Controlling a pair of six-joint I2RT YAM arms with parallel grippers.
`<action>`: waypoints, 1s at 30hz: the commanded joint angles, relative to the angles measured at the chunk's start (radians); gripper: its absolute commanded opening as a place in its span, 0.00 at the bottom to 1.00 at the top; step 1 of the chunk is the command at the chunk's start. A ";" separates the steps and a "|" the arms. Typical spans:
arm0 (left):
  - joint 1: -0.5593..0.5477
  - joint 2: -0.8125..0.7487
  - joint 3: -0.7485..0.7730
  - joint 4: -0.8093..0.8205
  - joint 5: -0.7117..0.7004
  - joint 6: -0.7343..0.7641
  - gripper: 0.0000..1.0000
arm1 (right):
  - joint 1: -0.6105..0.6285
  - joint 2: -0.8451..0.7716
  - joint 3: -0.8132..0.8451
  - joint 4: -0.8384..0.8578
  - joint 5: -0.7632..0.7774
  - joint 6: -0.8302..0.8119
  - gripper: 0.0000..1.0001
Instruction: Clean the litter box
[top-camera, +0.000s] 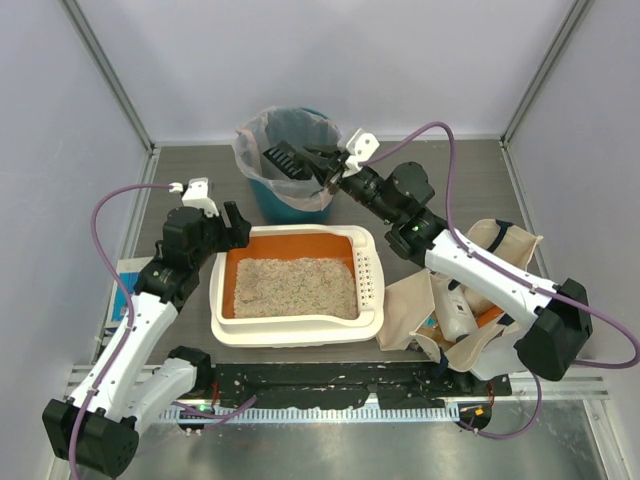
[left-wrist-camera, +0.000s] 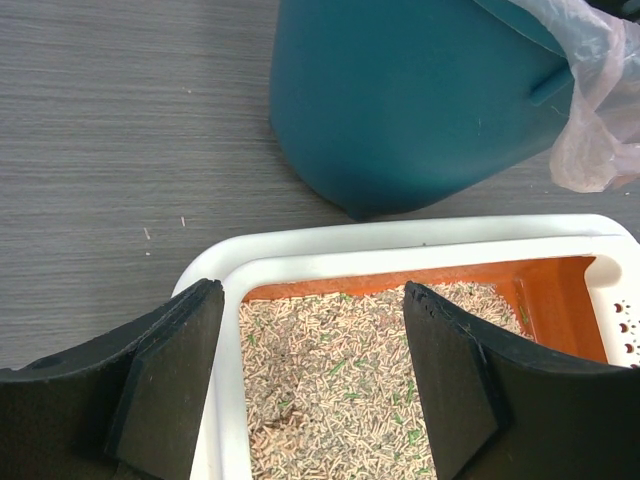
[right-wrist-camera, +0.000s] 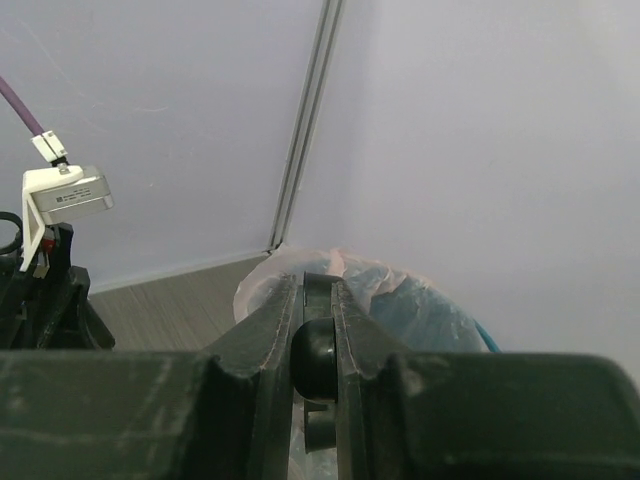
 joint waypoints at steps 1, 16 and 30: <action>0.004 -0.001 0.046 0.010 0.005 -0.009 0.76 | 0.011 -0.093 -0.004 0.085 0.032 -0.079 0.01; 0.003 0.009 0.043 0.003 -0.001 -0.009 0.76 | 0.014 -0.189 -0.192 0.222 0.117 0.053 0.01; 0.003 0.065 0.062 -0.092 -0.090 0.037 0.69 | 0.014 -0.266 -0.183 0.323 0.141 0.125 0.01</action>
